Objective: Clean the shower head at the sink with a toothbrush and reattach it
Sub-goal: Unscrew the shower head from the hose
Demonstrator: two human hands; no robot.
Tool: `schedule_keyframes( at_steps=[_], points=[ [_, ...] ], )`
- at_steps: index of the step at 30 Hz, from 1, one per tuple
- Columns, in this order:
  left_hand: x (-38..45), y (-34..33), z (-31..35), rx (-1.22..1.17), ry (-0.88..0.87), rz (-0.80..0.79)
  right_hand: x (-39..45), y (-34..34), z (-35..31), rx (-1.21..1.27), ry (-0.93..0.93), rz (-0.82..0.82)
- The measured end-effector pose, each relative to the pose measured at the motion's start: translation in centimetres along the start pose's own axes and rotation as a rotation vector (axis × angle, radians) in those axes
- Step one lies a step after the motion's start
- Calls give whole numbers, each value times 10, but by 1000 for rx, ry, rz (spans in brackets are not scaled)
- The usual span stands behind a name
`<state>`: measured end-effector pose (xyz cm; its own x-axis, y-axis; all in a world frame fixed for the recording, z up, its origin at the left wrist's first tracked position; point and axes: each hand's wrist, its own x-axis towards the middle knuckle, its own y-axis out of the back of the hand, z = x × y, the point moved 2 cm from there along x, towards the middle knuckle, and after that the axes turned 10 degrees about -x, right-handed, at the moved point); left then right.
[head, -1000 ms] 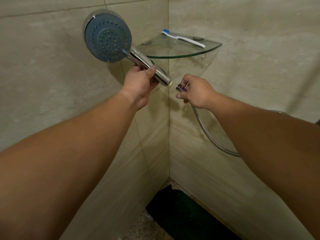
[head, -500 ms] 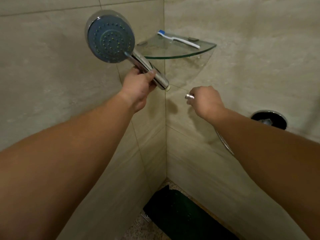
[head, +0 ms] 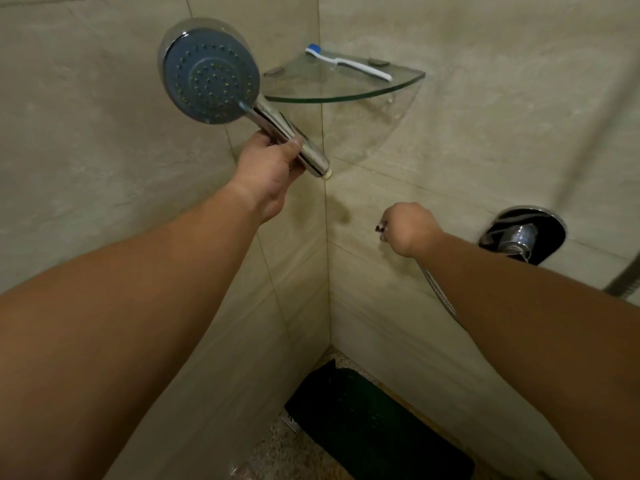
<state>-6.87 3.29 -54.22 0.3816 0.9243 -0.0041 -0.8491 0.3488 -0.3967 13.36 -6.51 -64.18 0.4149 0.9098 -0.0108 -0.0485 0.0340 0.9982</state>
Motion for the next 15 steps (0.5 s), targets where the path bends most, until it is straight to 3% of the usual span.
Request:
schedule_keyframes(
  at_steps=[4,11,15],
  points=[
    [2,0,-12,11,10,3,-7,-26,6,-17,9,-151],
    [0,2,-33,12,36,12,-26,-83,13,-49,-22,-257],
    [-2,3,-44,21,56,17,-27,-87,13,-93,-54,-217]
  ],
)
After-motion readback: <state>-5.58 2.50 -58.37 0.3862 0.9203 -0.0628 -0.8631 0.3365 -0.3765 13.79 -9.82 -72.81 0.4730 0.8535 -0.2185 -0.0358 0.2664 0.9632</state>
